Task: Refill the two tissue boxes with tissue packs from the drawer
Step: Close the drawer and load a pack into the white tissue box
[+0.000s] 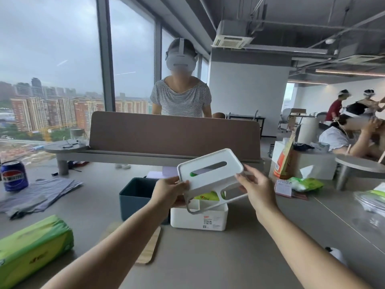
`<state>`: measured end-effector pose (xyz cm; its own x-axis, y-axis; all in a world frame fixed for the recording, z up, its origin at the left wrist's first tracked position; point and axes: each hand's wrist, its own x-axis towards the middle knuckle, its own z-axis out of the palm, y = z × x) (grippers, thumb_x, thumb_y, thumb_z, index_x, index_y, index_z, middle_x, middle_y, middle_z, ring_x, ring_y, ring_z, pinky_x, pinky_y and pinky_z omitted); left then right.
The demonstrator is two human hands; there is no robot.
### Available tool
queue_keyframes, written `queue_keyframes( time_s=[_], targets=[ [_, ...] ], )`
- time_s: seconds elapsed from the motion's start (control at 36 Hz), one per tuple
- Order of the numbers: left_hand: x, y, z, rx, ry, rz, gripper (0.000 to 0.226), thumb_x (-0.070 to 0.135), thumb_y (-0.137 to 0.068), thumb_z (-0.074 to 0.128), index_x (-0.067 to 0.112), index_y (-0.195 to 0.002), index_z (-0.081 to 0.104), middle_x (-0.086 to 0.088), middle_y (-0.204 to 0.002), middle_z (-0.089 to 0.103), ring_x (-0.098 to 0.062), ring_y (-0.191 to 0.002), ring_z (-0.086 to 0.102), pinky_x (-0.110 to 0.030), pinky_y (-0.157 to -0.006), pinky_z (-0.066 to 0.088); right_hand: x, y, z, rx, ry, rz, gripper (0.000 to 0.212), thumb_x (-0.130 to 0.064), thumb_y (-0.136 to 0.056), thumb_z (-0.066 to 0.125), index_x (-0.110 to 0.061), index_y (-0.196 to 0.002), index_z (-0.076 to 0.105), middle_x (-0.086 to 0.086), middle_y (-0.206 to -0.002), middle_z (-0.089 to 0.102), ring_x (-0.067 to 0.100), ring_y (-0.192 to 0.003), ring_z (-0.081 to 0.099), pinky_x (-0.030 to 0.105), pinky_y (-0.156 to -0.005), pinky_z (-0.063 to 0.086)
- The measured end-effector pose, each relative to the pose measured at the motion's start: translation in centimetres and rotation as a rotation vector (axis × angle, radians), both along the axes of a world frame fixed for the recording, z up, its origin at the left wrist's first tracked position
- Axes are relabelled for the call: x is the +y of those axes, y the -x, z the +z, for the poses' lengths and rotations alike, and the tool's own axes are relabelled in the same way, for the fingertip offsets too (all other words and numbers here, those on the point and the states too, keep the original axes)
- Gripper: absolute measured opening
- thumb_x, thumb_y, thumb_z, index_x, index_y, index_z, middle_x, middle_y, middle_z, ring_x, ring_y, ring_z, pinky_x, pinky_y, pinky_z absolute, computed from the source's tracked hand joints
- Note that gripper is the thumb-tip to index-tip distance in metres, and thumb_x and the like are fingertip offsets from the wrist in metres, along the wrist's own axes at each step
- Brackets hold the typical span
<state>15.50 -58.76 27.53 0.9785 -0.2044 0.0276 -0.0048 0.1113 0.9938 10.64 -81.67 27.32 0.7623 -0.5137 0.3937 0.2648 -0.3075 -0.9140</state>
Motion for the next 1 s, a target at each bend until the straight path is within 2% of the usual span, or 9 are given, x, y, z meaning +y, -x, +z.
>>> queue_keyframes(
  time_s=[0.14,0.22,0.28,0.36,0.47,0.61,0.75,0.83,1.0],
  targets=[
    [-1.0,-2.9,0.8,-0.149,-0.255,0.047,0.005,0.013,-0.086,0.070,0.010,-0.082,0.072,-0.009,-0.078,0.071,-0.009,-0.048,0.065,-0.026,-0.050,0.057,-0.9,-1.5,-2.1,0.117,0.025,-0.030,0.035,-0.025,-0.083,0.072,-0.018,-0.117,0.067,0.003,-0.096,0.073,0.017,-0.077,0.069,0.028,-0.066,0.053],
    [-1.4,-4.6,0.6,-0.240,-0.488,0.068,0.028,0.028,-0.078,0.077,0.003,-0.088,0.070,-0.002,-0.069,0.065,-0.006,-0.047,0.057,-0.018,-0.046,0.049,-1.1,-2.6,-3.9,0.191,0.046,-0.072,0.031,-0.031,-0.080,0.074,-0.021,-0.110,0.071,-0.001,-0.088,0.074,0.019,-0.073,0.069,0.037,-0.072,0.056],
    [-1.4,-5.3,0.2,-0.283,-0.601,0.044,0.038,0.035,-0.068,0.084,0.010,-0.093,0.070,0.000,-0.079,0.071,-0.007,-0.060,0.061,-0.016,-0.051,0.046,-1.1,-3.3,-5.0,0.228,0.048,-0.087,0.029,-0.033,-0.078,0.075,-0.022,-0.105,0.073,-0.003,-0.087,0.075,0.022,-0.079,0.070,0.041,-0.078,0.057],
    [-1.3,-6.4,-1.1,-0.359,-0.772,0.025,0.066,0.044,-0.057,0.088,0.017,-0.113,0.064,-0.001,-0.102,0.071,-0.017,-0.089,0.066,-0.027,-0.073,0.053,-0.8,-3.9,-6.1,0.266,0.059,-0.106,0.022,-0.034,-0.076,0.077,-0.022,-0.093,0.074,-0.004,-0.084,0.075,0.022,-0.084,0.070,0.040,-0.080,0.056],
    [-0.9,-7.7,-2.6,-0.416,-0.895,0.036,0.093,0.068,-0.046,0.074,0.030,-0.127,0.051,0.005,-0.108,0.070,-0.021,-0.100,0.063,-0.043,-0.086,0.052,-0.4,-4.5,-6.8,0.317,0.070,-0.142,0.017,-0.042,-0.072,0.078,-0.029,-0.078,0.071,-0.007,-0.078,0.074,0.020,-0.079,0.069,0.039,-0.079,0.055],
    [-0.9,-7.8,-3.0,-0.506,-1.122,0.128,0.075,0.071,-0.068,0.064,0.035,-0.132,0.047,0.006,-0.104,0.068,-0.023,-0.115,0.045,-0.038,-0.082,0.029,-0.8,-4.9,-7.6,0.338,0.146,-0.175,0.033,-0.049,-0.067,0.077,-0.027,-0.091,0.074,-0.010,-0.081,0.074,0.021,-0.086,0.069,0.044,-0.087,0.052],
    [-0.7,-7.8,-3.3,-0.523,-1.148,0.145,0.076,0.072,-0.072,0.060,0.034,-0.136,0.043,0.007,-0.096,0.069,-0.022,-0.113,0.049,-0.037,-0.074,0.025,-1.0,-5.2,-7.5,0.344,0.235,-0.193,0.056,-0.072,-0.050,0.060,-0.034,-0.088,0.074,-0.012,-0.084,0.074,0.020,-0.086,0.069,0.043,-0.085,0.052],
    [-0.2,-7.9,-3.7,-0.583,-1.221,0.166,0.084,0.073,-0.075,0.055,0.037,-0.146,0.030,0.006,-0.106,0.066,-0.023,-0.119,0.044,-0.037,-0.074,0.023,-0.6,-5.1,-7.0,0.393,0.380,-0.199,0.045,-0.067,-0.064,0.065,-0.034,-0.094,0.073,-0.012,-0.095,0.072,0.021,-0.094,0.067,0.042,-0.090,0.046],
    [1.0,-8.2,-4.3,-0.607,-1.298,0.175,0.084,0.076,-0.076,0.048,0.037,-0.147,0.028,0.010,-0.098,0.067,-0.022,-0.120,0.040,-0.038,-0.076,0.020,-0.2,-5.1,-6.2,0.422,0.517,-0.209,0.039,-0.056,-0.072,0.072,-0.032,-0.102,0.069,-0.012,-0.111,0.069,0.019,-0.106,0.062,0.039,-0.094,0.037]
  ],
)
